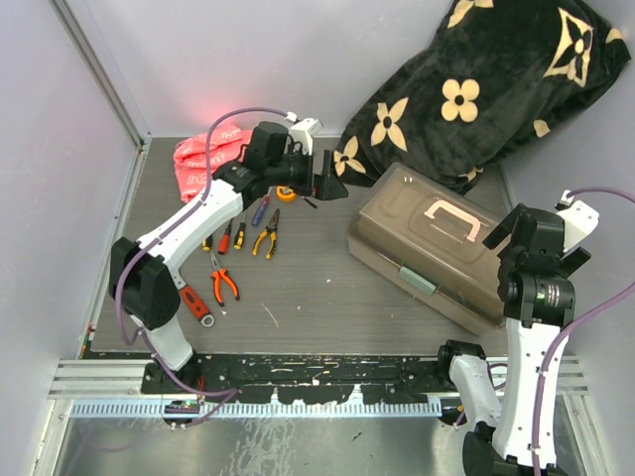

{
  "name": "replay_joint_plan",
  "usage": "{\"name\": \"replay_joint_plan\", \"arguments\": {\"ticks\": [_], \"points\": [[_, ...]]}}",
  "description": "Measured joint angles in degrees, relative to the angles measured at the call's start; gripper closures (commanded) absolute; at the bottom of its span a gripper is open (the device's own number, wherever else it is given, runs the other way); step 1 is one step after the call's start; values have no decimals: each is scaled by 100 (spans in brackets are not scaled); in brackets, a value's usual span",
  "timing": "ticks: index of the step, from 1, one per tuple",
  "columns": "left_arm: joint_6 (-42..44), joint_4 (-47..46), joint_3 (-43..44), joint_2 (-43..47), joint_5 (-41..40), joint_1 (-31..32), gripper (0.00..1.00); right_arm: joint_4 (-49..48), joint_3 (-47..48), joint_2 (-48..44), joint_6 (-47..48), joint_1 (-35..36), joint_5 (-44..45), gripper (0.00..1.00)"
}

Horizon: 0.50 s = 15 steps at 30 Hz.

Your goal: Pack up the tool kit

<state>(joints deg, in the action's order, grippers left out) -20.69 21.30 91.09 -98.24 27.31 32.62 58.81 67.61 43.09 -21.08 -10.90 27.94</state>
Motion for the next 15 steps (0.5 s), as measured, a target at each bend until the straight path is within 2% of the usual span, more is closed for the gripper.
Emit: {"name": "replay_joint_plan", "arguments": {"ticks": [8,15], "points": [[-111,-227,173,-271,15,442,2,192,-232,-203,-356,-7,153,0],[-111,-280,168,-271,-7,439,2,249,-627,-195,-811,-9,138,0]]}}
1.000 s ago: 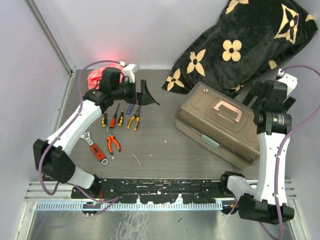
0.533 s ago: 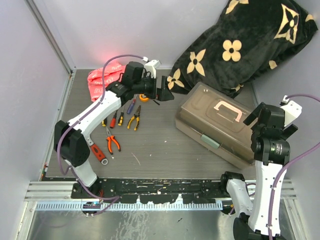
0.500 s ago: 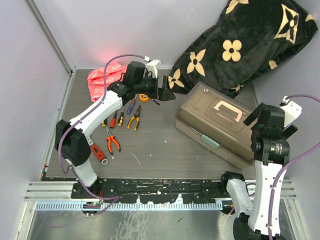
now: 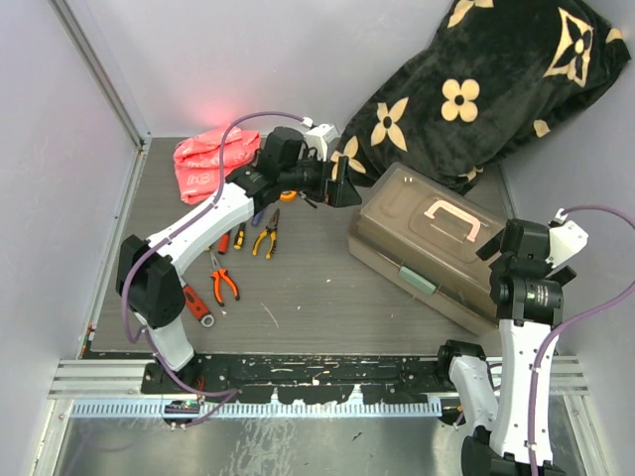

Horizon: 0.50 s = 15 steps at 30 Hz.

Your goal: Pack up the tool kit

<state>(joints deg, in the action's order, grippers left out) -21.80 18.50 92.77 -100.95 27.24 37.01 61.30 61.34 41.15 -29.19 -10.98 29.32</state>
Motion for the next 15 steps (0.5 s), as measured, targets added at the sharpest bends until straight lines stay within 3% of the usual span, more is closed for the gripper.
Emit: {"name": "replay_joint_plan", "arguments": {"ticks": [9,15], "points": [[68,68,0,2,-116,-4,2,-752,-813,-24,-190,-85,306,0],[201,160,0,24,-249,-4,2,-1569,-1010,273,-190,-87,-155,0]]}}
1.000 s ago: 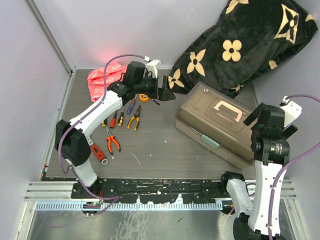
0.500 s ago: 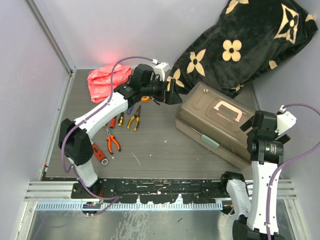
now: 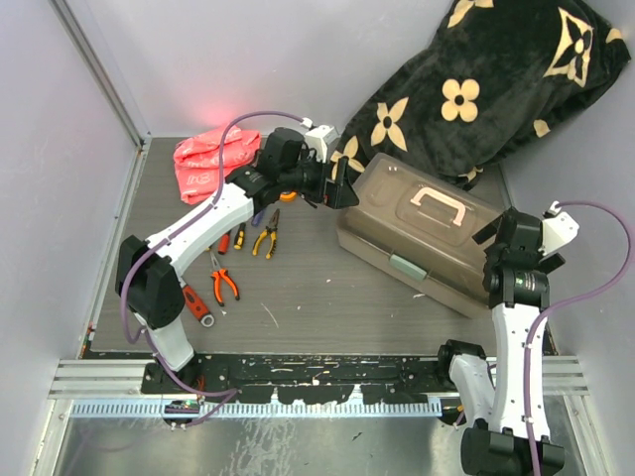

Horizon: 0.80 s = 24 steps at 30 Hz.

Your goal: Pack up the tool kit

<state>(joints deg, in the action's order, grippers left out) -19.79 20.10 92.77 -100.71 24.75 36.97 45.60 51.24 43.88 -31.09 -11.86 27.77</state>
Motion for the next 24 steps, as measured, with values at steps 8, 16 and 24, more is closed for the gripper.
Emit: {"name": "replay_joint_plan", "arguments": {"ticks": [8,16,24], "points": [[151,81,0,9,-144,-24,2,-426,-245,-122,-181,0,-1032,0],[142,98,46,9,-273,-90,2,225,-251,-678,-201,11,-1858,0],[146,125,144,9,-562,-286,2,389,-339,-909,-197,11,-2518,0]]}}
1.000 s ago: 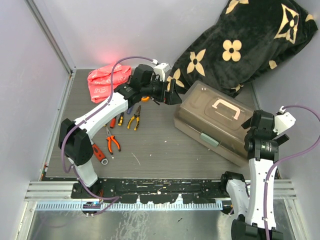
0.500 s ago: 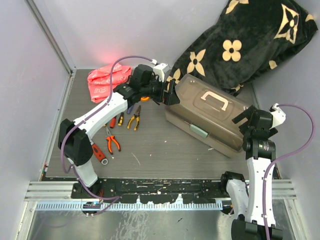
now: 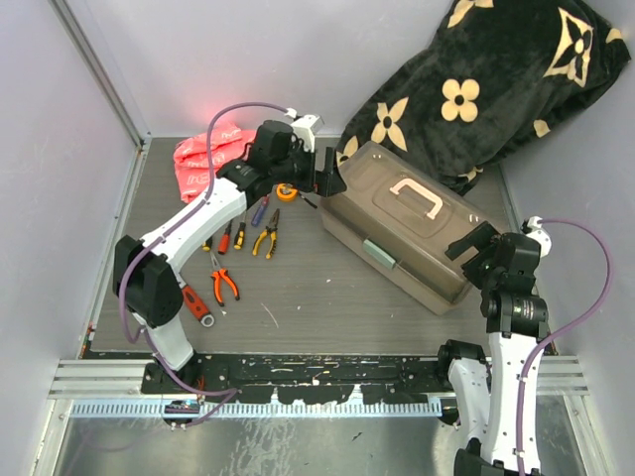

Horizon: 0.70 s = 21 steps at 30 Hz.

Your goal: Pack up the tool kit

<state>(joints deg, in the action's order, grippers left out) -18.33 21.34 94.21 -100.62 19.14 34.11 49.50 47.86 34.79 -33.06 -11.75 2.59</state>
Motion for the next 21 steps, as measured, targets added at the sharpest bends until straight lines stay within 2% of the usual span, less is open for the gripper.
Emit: {"name": "replay_joint_plan", "arguments": {"ticks": [8,21], "points": [[22,46,-103,232,-260,-173,2,81,-13,-24,144,0,-848,0],[149,70,-382,584,-308,-197,2,946,562,372,925,7,-2245,2]]}}
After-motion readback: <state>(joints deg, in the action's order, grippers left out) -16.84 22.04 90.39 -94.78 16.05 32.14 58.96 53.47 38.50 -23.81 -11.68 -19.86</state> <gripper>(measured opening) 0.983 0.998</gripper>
